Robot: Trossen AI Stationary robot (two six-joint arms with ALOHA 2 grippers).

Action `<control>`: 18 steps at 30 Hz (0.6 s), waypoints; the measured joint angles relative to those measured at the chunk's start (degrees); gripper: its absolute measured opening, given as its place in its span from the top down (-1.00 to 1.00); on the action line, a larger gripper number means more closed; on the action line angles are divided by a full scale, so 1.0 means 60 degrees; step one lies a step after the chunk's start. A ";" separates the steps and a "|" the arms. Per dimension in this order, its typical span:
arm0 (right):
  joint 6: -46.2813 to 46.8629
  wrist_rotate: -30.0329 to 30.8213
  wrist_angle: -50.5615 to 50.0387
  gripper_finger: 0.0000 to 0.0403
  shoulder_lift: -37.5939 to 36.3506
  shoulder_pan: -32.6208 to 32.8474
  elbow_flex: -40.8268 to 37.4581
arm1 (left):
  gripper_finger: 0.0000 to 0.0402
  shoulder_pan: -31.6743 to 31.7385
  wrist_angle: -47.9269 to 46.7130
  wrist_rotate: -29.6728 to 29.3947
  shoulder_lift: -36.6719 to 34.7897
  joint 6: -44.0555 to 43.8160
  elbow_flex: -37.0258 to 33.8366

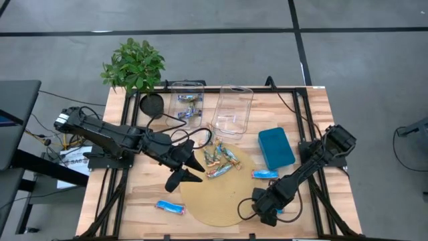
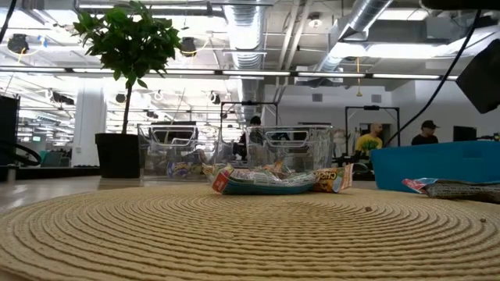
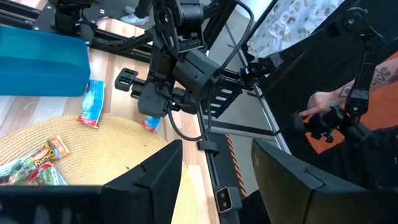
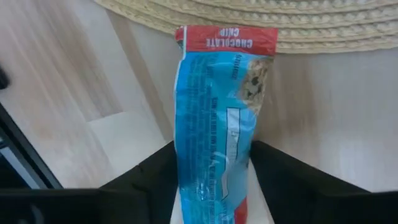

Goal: Pick and place Granola Bars by type
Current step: Put the red granola bar into the blue transparent bin

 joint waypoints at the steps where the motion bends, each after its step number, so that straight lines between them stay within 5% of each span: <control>1: -0.0001 0.0037 -0.0011 0.09 -0.0043 -0.0023 -0.0015 | 0.08 0.0000 0.0005 -0.0001 0.0000 0.0002 0.0000; 10: 0.0279 0.1566 0.0285 0.65 -0.1483 -0.0495 -0.0093 | 0.08 0.0000 -0.0024 -0.0528 0.0000 0.0007 0.0000; 18: 0.1864 0.4336 -0.0522 0.80 -0.3338 -0.1403 -0.0092 | 0.08 0.0007 0.0403 -0.2023 0.0001 0.0743 0.0000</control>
